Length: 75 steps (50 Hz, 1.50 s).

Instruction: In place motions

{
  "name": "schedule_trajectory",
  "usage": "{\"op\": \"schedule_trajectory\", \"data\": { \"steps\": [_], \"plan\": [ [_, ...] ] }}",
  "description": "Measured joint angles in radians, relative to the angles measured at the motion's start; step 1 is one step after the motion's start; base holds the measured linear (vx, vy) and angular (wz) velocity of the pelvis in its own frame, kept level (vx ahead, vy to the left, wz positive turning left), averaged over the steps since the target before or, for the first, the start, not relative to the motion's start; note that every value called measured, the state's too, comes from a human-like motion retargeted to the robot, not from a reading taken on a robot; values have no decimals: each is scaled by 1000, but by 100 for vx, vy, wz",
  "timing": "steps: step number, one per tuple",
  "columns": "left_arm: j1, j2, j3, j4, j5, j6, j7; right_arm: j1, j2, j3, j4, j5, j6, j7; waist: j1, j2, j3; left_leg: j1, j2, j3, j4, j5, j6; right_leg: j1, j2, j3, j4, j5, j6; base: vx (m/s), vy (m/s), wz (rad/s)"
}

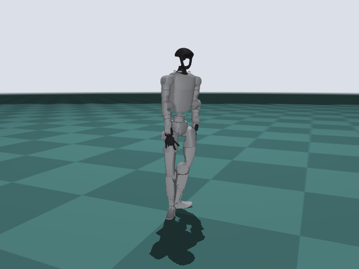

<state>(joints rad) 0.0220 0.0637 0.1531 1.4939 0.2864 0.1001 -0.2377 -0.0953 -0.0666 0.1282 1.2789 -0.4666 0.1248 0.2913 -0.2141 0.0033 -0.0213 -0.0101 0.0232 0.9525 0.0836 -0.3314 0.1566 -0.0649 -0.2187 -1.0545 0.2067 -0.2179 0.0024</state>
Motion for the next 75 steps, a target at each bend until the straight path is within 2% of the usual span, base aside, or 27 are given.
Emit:
{"op": "schedule_trajectory", "data": {
  "steps": [2, 5, 8, 10, 13, 15, 17, 20, 22, 27, 31, 35, 37, 38, 40, 42, 43, 45, 50, 54, 60, 64, 65, 67, 70, 72, 75],
  "plan": [
    [14, 5, 23, 13, 2, 4, 5, 5, -9, -13, 8, -14, 2, -7, -17, -13, -4, 22, -1, 37, 17, -14, -24, -8, -3, 39, -13, 83, 5, 39, -8, -240],
    [26, 23, 37, 55, 19, 18, 19, 18, -24, -75, 37, 15, 11, -32, -54, -24, -20, 47, 17, 83, 60, -17, -54, -44, 21, 159, -25, 98, -31, 41, -8, -188],
    [25, 37, 16, 73, 27, 38, 30, 28, -41, -160, 86, 94, 19, -66, -95, -23, -20, 74, 37, 65, 92, 4, -59, -38, 47, 219, -37, 94, -26, 39, -9, -115],
    [26, 39, 19, 68, 44, 47, 36, 36, -59, -215, 126, 137, 22, -90, -120, -16, -38, 92, 46, 69, 104, 25, -57, -42, 55, 253, -42, 92, -6, 44, -10, -103],
    [28, 27, 24, 29, 55, 50, 48, 64, -94, -282, 187, 189, 25, -131, -119, -25, -77, 98, 44, 30, 156, 54, -5, -51, 54, 315, -57, 97, 10, 44, -3, -96],
    [26, 19, 12, -6, 40, 46, 54, 78, -117, -311, 229, 220, 22, -152, -105, -47, -83, 86, 43, -40, 230, 59, 62, -46, 37, 348, -64, 103, 10, 42, -5, -106],
    [25, 16, 10, -36, 17, 33, 54, 97, -142, -315, 277, 242, 34, -164, -39, -79, -49, 109, 100, -139, 403, 34, 105, 15, 72, 438, -79, 88, -1, 56, -18, -211],
    [-1, 8, 7, -54, 4, 26, 47, 106, -153, -325, 305, 236, 53, -178, 38, -88, -16, 22, 142, -333, 625, 61, 105, 44, 120, 534, -104, 92, -24, 27, -4, -169],
    [-19, -4, -4, -67, 0, 25, 54, 117, -145, -331, 291, 225, 52, -179, 37, -98, -13, -111, 34, -557, 705, 114, 105, 32, 96, 555, -128, 125, -27, 0, 24, -53],
    [-26, 4, -30, -108, -6, 0, 74, 119, -101, -318, 213, 205, 36, -130, 13, -82, 18, -171, 56, -669, 774, 86, 105, 40, 127, 587, -141, 127, -52, 15, 9, -44],
    [-19, 2, -50, -110, 10, -7, 71, 118, -59, -296, 142, 191, 16, -116, 19, -72, 27, -227, -17, -689, 711, 65, 105, 38, 116, 621, -161, 152, -45, 8, 21, -69],
    [-14, -8, -67, -80, 28, -3, 66, 118, -27, -274, 100, 184, -7, -119, -6, -47, 16, -217, -116, -690, 433, 92, 105, 28, 97, 627, -168, 169, -26, 10, 29, -24],
    [-5, -9, -65, -62, 34, 1, 60, 120, -17, -260, 95, 177, -12, -111, 6, -22, 13, -174, -121, -660, 236, 140, 87, 35, 130, 646, -166, 162, -32, 19, -12, -87],
    [2, -2, -61, -55, 35, 3, 57, 121, -13, -252, 96, 173, -12, -107, 21, -29, 13, -158, -93, -641, 214, 125, 101, 49, 158, 669, -164, 146, -55, 23, -29, -58],
    [23, -17, -53, -45, 34, 5, 48, 130, -13, -240, 100, 152, -10, -97, -60, 17, -25, -115, -104, -611, 167, 122, 105, 37, 145, 616, -165, 154, -27, 12, 28, 65],
    [28, -26, -36, -37, 35, 9, 39, 130, -14, -227, 102, 149, -6, -98, -61, 26, -42, -128, -89, -540, 127, 171, 105, 16, 139, 644, -158, 158, -25, -5, 28, 5],
    [26, -23, -34, -37, 36, 13, 36, 129, -11, -231, 105, 159, -8, -104, -62, 26, -30, -117, -103, -591, 112, 167, 105, 26, 146, 645, -156, 154, -31, -8, 5, -21],
    [26, -16, -39, -43, 39, 11, 36, 134, -14, -232, 114, 189, -17, -111, -46, 21, -9, -86, -104, -567, 108, 150, 105, 49, 153, 651, -149, 144, -40, -3, 6, -26],
    [34, -2, -52, -67, 77, 4, 42, 140, -36, -238, 153, 188, 6, -95, -1, 35, -29, -115, -110, -626, 110, 139, 105, 24, 153, 674, -79, 99, -30, -3, 7, 16],
    [26, 8, -51, -74, 72, 3, 43, 132, -39, -243, 169, 209, 13, -114, -17, 42, -6, -140, -103, -708, 130, 147, 105, 18, 149, 667, 0, 93, -8, -16, -1, 116],
    [31, 18, -13, -84, 65, 3, 65, 130, -36, -246, 176, 228, 5, -107, -29, 19, 7, -194, -139, -848, 151, 181, 105, -12, 149, 872, 53, 80, 18, -18, -10, 175],
    [29, 24, 0, -93, 63, 7, 70, 129, -42, -247, 177, 212, 5, -91, 37, -21, 6, -237, -191, -891, 158, 196, 105, 5, 124, 709, 10, 48, -63, -28, -9, 149],
    [25, 23, 2, -93, 66, 9, 73, 130, -47, -247, 177, 211, 5, -88, 78, -39, 15, -240, -205, -879, 154, 196, 105, 14, 123, 724, 4, 44, -62, -35, 0, 136],
    [15, 11, -4, -87, 52, 12, 91, 131, -62, -256, 178, 203, 3, -85, 121, -43, 48, -232, -220, -868, 137, 172, 105, 41, 76, 633, 9, 38, -31, -37, 4, 216],
    [21, 0, 19, -76, 25, 4, 106, 131, -78, -258, 181, 176, 8, -90, 108, -40, 53, -228, -206, -783, 96, 78, 83, 87, 49, 457, -22, 34, -9, -38, -8, 286],
    [38, 3, 31, -60, 14, -2, 96, 138, -84, -263, 186, 168, 11, -104, 94, -33, 34, -223, -153, -644, 87, -1, 22, 118, 53, 337, -55, 36, 6, -30, -16, 295],
    [59, 18, 55, -30, 24, 7, 94, 146, -89, -270, 198, 180, 13, -111, 75, -28, 14, -188, -45, -365, 84, -53, -105, 166, 71, 167, -103, 39, 25, -27, -16, 278]
  ]
}}
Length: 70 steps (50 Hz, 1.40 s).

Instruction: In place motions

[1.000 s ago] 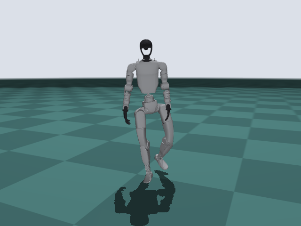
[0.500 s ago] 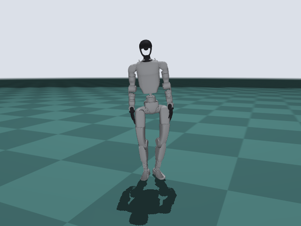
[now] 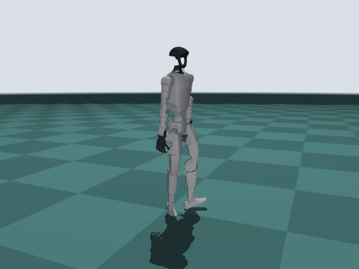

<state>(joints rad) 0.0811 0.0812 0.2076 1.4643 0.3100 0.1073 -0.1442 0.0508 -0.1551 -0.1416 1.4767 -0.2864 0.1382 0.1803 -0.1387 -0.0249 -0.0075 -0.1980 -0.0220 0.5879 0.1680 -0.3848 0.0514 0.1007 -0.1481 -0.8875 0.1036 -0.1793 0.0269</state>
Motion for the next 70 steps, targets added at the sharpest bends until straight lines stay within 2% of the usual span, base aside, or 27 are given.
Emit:
{"op": "schedule_trajectory", "data": {
  "steps": [3, 5, 7, 8, 11, 13, 18, 23, 25, 28, 33, 35, 38, 40, 43, 46, 48, 50, 52, 55, 57, 60, 64, 67, 70],
  "plan": [
    [10, 14, 35, 41, 4, 6, 27, -4, 0, -9, 8, 1, 5, 8, -11, -10, -12, 28, 60, 179, 21, 23, -83, 44, 17, -137, -44, 5, 20, -26, -14, 231],
    [19, 19, 65, 75, -11, 15, 41, -7, -1, -11, 8, -1, 2, 3, -3, -25, -22, 56, 76, 268, 26, 105, -99, 71, 25, -222, -70, 7, 34, -13, -10, 198],
    [27, 20, 99, 103, -36, 20, 50, -11, 0, -8, 2, -3, -2, 0, 18, -40, -28, 81, 62, 274, 19, 227, -80, 89, 30, -275, -87, 10, 44, -8, -5, 139],
    [31, 19, 114, 113, -48, 20, 54, -13, 0, -7, -2, -6, -4, 0, 28, -42, -30, 91, 52, 255, 8, 230, -105, 94, 35, -290, -91, 9, 48, -7, 0, 90],
    [53, 2, 173, 138, -101, 21, 53, -34, 2, 3, -27, -16, -4, 7, 87, -58, -29, 92, -22, 120, -55, 226, -94, 111, 30, -310, -97, 13, 56, -4, 5, 41],
    [67, -14, 204, 144, -130, 20, 52, -50, 6, 7, -49, -19, -7, 9, 103, -62, -33, 104, -27, 175, -72, 234, -94, 111, 25, -324, -96, 15, 62, -8, 10, 26],
    [86, -46, 268, 135, -194, 13, 39, -104, 36, 39, -131, 6, -27, 34, 93, -60, -30, 78, -42, 113, -60, 206, -85, 112, 22, -358, -93, 23, 73, -9, 11, 31],
    [76, -36, 254, 114, -167, 16, 25, -125, 67, 67, -181, 37, -38, 52, 113, -69, -30, 48, -68, -5, -27, 155, -37, 119, 14, -359, -88, 26, 82, -8, 10, 5],
    [70, -25, 240, 89, -144, 14, 22, -126, 73, 75, -179, 40, -42, 53, 136, -75, -33, 44, -76, -52, -25, 137, -46, 125, 9, -354, -83, 27, 86, -3, 9, -18],
    [62, -13, 223, 59, -137, 11, 21, -114, 75, 76, -170, 18, -43, 65, 139, -79, -50, 53, -78, -21, -36, 112, -45, 134, 3, -370, -74, 31, 94, 0, 12, 13],
    [23, -3, 192, 26, -158, 8, 20, -68, 62, 63, -135, -24, -48, 51, 108, -30, -73, 79, -55, -55, -80, 88, -67, 165, 10, -395, 9, 80, 82, 1, 16, 40],
    [-5, -3, 168, 22, -167, 5, 18, -56, 52, 46, -111, -29, -44, 40, 102, 24, -65, 92, -9, -73, -90, 76, -71, 168, 2, -363, 110, 156, 38, -5, 19, 30],
    [-54, 2, 133, 25, -156, 1, 17, -49, 38, 23, -74, -13, -33, 27, 76, 108, -57, 86, 80, -88, -82, 61, -82, 74, -50, -205, 377, 195, -110, -7, 18, 44],
    [-80, 10, 105, 17, -138, 2, 5, -45, 33, 21, -32, 15, -23, 18, 31, 103, -75, 63, 63, -95, -96, 68, -69, -131, -84, 104, 576, 156, -77, -8, 9, 88],
    [-107, 21, 73, 1, -115, 3, -6, -47, 43, 10, 5, 45, -6, 13, -47, 121, -70, 36, 71, -148, -105, 85, -56, -268, -3, 276, 627, 75, -36, -13, 0, 125],
    [-122, 24, 31, -26, -110, -8, -1, -29, 57, 10, 15, 67, -9, 19, -127, 123, -47, 29, 66, -208, -106, 95, -49, -319, 106, 398, 467, 34, 13, -6, 4, 151],
    [-123, 24, 16, -37, -104, -13, -8, -13, 64, 20, 12, 62, -13, 23, -157, 106, -43, 32, 45, -230, -105, 93, -45, -310, 132, 423, 332, 20, 27, 11, 1, 113],
    [-123, 21, -2, -39, -89, -15, -16, 9, 68, 25, 7, 37, -16, 22, -183, 55, -42, 60, -22, -248, -105, 85, -35, -270, 130, 405, 130, 14, 55, 23, -2, 127],
    [-119, 25, -14, -28, -76, -15, -16, 31, 75, 29, 5, 10, -19, 28, -175, 12, -37, 99, -59, -263, -108, 78, -37, -225, 151, 397, 45, 34, -29, 25, -4, 45],
    [-121, 11, -3, 7, -36, 7, -14, 38, 87, 13, 8, -36, -5, 68, -101, -31, -61, 103, -93, -270, -94, 64, -40, -211, 101, 417, 59, 48, 24, 25, 1, 1],
    [-127, -22, 17, 29, -98, 26, 51, 34, 92, 1, -15, -70, -1, 73, -61, -40, -51, 106, -94, -280, -73, 55, -42, -207, 95, 428, 57, 50, 17, 18, 1, 6],
    [-110, -47, 74, 35, -250, -32, 80, 11, 97, 26, -63, -109, -27, 59, -79, -45, -42, 112, -97, -272, -51, 47, -43, -186, 107, 428, 30, 52, 13, 11, 4, 2],
    [-94, -63, 107, 51, -270, -22, 54, -12, 87, 46, -94, -125, -43, 39, -109, -41, -70, 85, -103, -308, -4, 36, -43, -206, 84, 442, 35, 58, 23, 13, 8, -13],
    [-98, -48, 70, 58, -236, -18, 60, -27, 87, 39, -111, -103, -47, 47, -139, -52, -57, 104, -127, -388, 14, 12, -20, -200, 62, 430, 38, 60, 28, 2, 8, 19],
    [-101, -39, 23, 54, -197, -14, 67, -25, 90, 21, -128, -86, -52, 57, -162, -69, -60, 96, -156, -501, 55, -12, 40, -206, 21, 447, 50, 70, 43, 6, 8, -23]
  ]
}}
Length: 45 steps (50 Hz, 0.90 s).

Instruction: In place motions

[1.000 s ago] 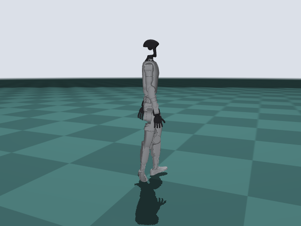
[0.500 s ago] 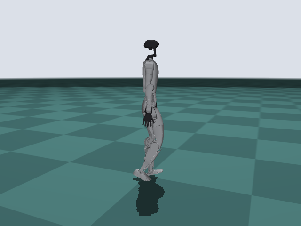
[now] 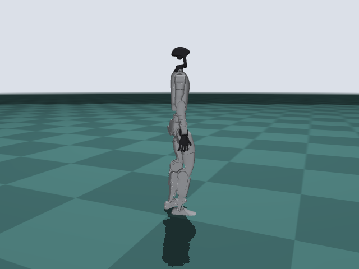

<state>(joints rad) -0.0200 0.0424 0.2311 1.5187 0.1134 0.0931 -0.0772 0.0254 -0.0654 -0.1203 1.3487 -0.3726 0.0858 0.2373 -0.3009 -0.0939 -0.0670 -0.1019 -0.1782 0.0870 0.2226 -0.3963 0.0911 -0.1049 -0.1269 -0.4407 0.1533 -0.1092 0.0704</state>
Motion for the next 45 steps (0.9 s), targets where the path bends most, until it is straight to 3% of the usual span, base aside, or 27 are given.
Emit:
{"op": "schedule_trajectory", "data": {
  "steps": [5, 8, 10, 15, 18, 20, 25, 28, 30, 33, 35, 38, 45],
  "plan": [
    [-21, -5, -35, 0, -4, 1, -13, 15, -2, 4, 3, -9, -1, -6, 59, -8, -6, -54, -63, -186, 62, -13, 127, -55, 6, 187, 13, 34, 8, 8, 9, -166],
    [-29, -7, -74, -6, 7, 3, -26, 17, -3, -5, 11, -17, 8, -3, 67, 5, -12, -66, -60, -197, 72, -36, 136, -95, 28, 282, 22, 51, 11, 18, 8, -184],
    [-30, -4, -108, -12, 14, 1, -35, 18, -4, -8, 10, -18, 15, 4, 28, 26, -18, -67, -35, -90, 71, -86, 171, -123, 48, 329, 19, 71, 11, 21, 2, -176],
    [-46, 17, -130, -24, 33, 11, -67, -18, -13, 15, -21, 0, 17, 25, -94, 67, 24, -47, 35, 131, 43, -137, 156, -179, 90, 436, -2, 155, 3, 10, -6, -226],
    [-32, 37, -116, -39, 48, 12, -38, -49, -21, 45, -31, 8, 11, 41, -126, 82, 33, -32, 77, 309, 8, -167, 133, -228, 118, 456, 1, 138, -57, 8, -8, -347],
    [-14, 52, -95, -38, 66, 10, -6, -70, -27, 73, -35, 5, 9, 52, -156, 119, 36, -24, 114, 423, -29, -188, 108, -258, 96, 268, 15, 77, -121, 9, -3, -446],
    [9, 59, -6, -16, 123, 32, -28, -95, -60, 89, -15, 26, 18, 23, -70, 151, 36, 16, 165, 785, -107, -225, 29, -175, -33, -429, 82, -110, -181, 14, -1, -466],
    [34, 54, 28, -2, 123, 38, -32, -77, -89, 52, 21, 45, 36, -2, -13, 179, 20, 34, 180, 916, -135, -244, -15, -77, -59, -735, 116, -158, -135, 42, -5, -390],
    [47, 48, 36, 14, 126, 41, -29, -56, -112, 8, 52, 59, 50, -24, 1, 192, 3, 45, 185, 967, -135, -254, -48, -37, -67, -855, 111, -140, -93, 49, -8, -274],
    [55, 42, 38, 25, 133, 46, -30, -44, -135, -43, 114, 100, 62, -67, 17, 185, -23, 48, 189, 1035, -108, -253, -90, -55, -56, -844, 67, -33, -107, 39, -7, -213],
    [60, 43, 27, 11, 115, 43, -41, -44, -144, -69, 155, 136, 72, -99, 4, 175, -9, 64, 200, 1073, -76, -239, -109, -94, -44, -685, 61, -19, -142, 31, -7, -190],
    [48, 51, 21, -2, 115, 47, -55, -35, -143, -96, 193, 179, 75, -115, -52, 181, 2, 76, 234, 1062, -15, -194, -116, -89, -32, -651, 51, -19, -159, 33, -4, -128],
    [48, 24, -14, -68, 127, 44, -55, 54, -134, -150, 216, 217, 78, -94, -41, 164, -43, 164, 228, 1074, 56, -58, -80, -67, -60, -516, 81, -33, -90, 54, -5, -118]
  ]
}}
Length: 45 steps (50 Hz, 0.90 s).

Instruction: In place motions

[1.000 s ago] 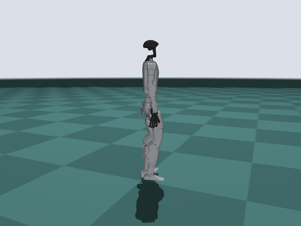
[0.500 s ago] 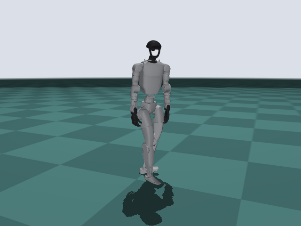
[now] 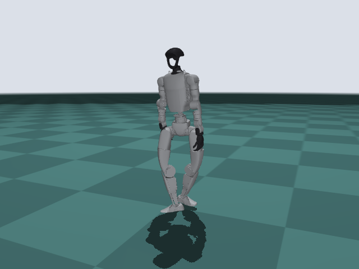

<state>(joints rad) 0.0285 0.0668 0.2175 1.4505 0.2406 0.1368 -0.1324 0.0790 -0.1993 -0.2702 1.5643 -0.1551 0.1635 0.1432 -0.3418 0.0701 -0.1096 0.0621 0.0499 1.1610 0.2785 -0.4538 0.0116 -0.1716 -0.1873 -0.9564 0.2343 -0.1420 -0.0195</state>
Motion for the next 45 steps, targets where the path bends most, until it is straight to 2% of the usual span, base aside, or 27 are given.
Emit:
{"op": "schedule_trajectory", "data": {
  "steps": [3, 5, 7, 8, 10, 12, 14, 17, 21, 25, 27, 28, 30, 32, 33, 35, 38, 42, 45],
  "plan": [
    [-2, -26, -14, -13, -18, -9, -19, 16, 9, -20, 10, 5, 1, -16, 20, -40, -28, 23, -10, -59, 114, 127, 139, 17, -61, 82, 15, 0, 60, 65, -7, -131],
    [0, -36, -1, -15, -24, -9, -29, 13, 12, -6, 15, 10, 2, -12, 80, -88, 3, 79, 48, -146, 313, 226, 250, 80, -70, 207, 23, -22, 81, 82, -24, -281],
    [-10, -29, -1, -26, -31, -17, -26, -15, 15, -3, 1, -1, 5, -3, 151, -97, 48, 61, 157, -352, 538, 337, 250, 141, 7, 320, 11, -75, 64, 94, -63, -332],
    [-13, -30, -6, -32, -33, -23, -22, -27, 18, -3, -14, -14, 5, -1, 183, -92, 65, 8, 172, -484, 622, 409, 250, 154, 42, 366, -6, -78, 46, 56, -53, -267],
    [-17, -33, -19, -33, -34, -30, -15, -47, 28, 2, -47, -41, 4, 4, 219, -84, 70, -85, 129, -659, 695, 517, 250, 143, 66, 431, -23, -58, 26, 12, -14, -199],
    [-18, -34, -28, -22, -29, -34, -7, -78, 43, 31, -104, -77, 0, 20, 242, -87, 71, -163, 41, -773, 732, 554, 250, 119, 50, 490, -28, -27, 12, -6, 14, -191],
    [-16, -29, -31, -11, -26, -36, -6, -110, 58, 63, -158, -109, -10, 38, 245, -79, 79, -195, 50, -802, 768, 554, 250, 110, 58, 536, -38, -7, -10, 4, 3, -185],
    [-17, -18, -25, 10, -15, -33, -6, -150, 87, 114, -237, -143, -33, 61, 215, -57, 81, -249, 89, -833, 809, 495, 250, 87, 83, 597, -62, 29, -43, 4, 2, -132],
    [-30, -7, -7, 38, -6, -22, 6, -173, 126, 175, -314, -135, -64, 81, 189, -45, 93, -320, 61, -849, 748, 409, 250, 56, 105, 693, -90, 72, -87, -9, 15, -121],
    [-45, -3, -11, 50, -14, -15, 1, -154, 147, 178, -324, -128, -75, 91, 188, -44, 104, -330, -68, -862, 449, 418, 250, 43, 96, 749, -91, 94, -77, -16, 34, -78],
    [-40, -8, -17, 44, -16, -14, 2, -132, 145, 170, -283, -128, -74, 84, 190, -28, 110, -269, -117, -845, 176, 447, 250, 60, 109, 761, -94, 101, -68, -9, 30, -59],
    [-35, -9, -21, 38, -17, -18, 5, -123, 141, 167, -259, -130, -71, 81, 191, -22, 112, -241, -124, -831, 73, 463, 250, 70, 121, 772, -95, 100, -69, 3, -17, -45],
    [-36, -5, -28, 22, -20, -28, 6, -123, 111, 153, -193, -137, -59, 76, 164, -39, 109, -184, -101, -843, -87, 480, 250, 83, 150, 781, -69, 62, -118, 23, -65, 17],
    [-19, -13, -25, 25, -11, -31, -6, -103, 88, 144, -100, -165, -31, 63, 78, 24, 67, -129, -66, -747, -81, 451, 250, 76, 178, 749, -48, 48, -86, 17, 11, 59],
    [-21, -18, -13, 33, -1, -29, -19, -99, 80, 145, -66, -171, -16, 51, 88, 34, 54, -148, -47, -719, -80, 462, 250, 63, 189, 773, -43, 50, -86, -7, 16, -12],
    [-47, -21, -10, 46, 23, -14, -38, -94, 60, 117, 10, -137, 2, 3, 53, 33, 54, -175, -74, -849, -99, 461, 250, 67, 189, 736, -50, 50, -99, -20, -2, 17],
    [-47, -6, -23, 14, 39, -27, -45, -69, 28, 83, 81, -47, 6, -4, 97, 4, 76, -104, -80, -757, -134, 448, 250, 102, 186, 764, -50, 49, -88, -11, 8, -32],
    [-14, 4, -28, -6, 56, -41, -34, -29, 21, 36, 99, -19, 18, -14, 109, -3, 32, -106, -98, -761, -166, 436, 250, 83, 183, 767, -45, 45, -82, -1, 2, -3],
    [0, 14, -27, 7, 40, -40, -38, -37, 19, 40, 83, -9, 16, -12, 106, -3, 39, -122, -96, -777, -151, 419, 250, 79, 185, 766, -41, 46, -75, -17, 10, 4]
  ]
}}
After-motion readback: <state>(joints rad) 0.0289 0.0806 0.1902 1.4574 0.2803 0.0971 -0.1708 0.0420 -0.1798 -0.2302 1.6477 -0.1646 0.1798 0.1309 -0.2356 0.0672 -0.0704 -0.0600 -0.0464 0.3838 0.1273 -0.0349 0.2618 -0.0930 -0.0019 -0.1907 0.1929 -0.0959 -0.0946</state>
